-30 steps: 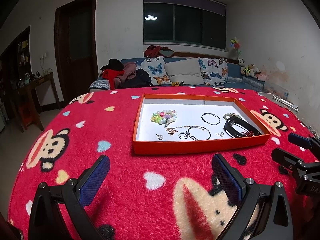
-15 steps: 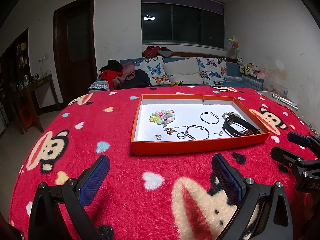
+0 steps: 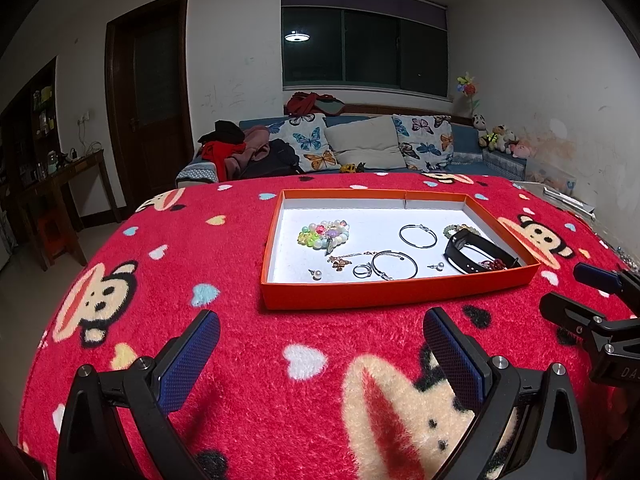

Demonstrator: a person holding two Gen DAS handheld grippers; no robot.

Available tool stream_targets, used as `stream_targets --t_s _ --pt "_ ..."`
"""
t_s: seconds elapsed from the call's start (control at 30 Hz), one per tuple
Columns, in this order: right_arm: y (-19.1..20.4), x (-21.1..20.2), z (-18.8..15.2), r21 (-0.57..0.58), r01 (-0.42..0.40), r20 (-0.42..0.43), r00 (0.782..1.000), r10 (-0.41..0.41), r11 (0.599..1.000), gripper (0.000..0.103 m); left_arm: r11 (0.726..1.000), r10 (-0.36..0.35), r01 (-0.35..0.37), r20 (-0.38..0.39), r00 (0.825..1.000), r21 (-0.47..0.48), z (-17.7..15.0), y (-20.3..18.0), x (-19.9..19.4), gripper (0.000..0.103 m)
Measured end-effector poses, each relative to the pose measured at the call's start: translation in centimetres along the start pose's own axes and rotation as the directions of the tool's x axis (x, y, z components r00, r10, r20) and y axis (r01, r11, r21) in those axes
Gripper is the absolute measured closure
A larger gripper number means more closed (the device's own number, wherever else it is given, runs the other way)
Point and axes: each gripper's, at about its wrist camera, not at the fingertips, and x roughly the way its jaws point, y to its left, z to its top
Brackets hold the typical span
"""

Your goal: Organize jewelry

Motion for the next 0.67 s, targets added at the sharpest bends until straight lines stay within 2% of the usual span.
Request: stream_targets --t_s 0.67 --pt "0.06 0.01 0.03 -0.001 0.001 -0.001 1.0 -0.001 1.0 0.011 0.999 -0.03 0.03 -0.001 1.0 0.015 -0.13 -0.44 0.11 0.0"
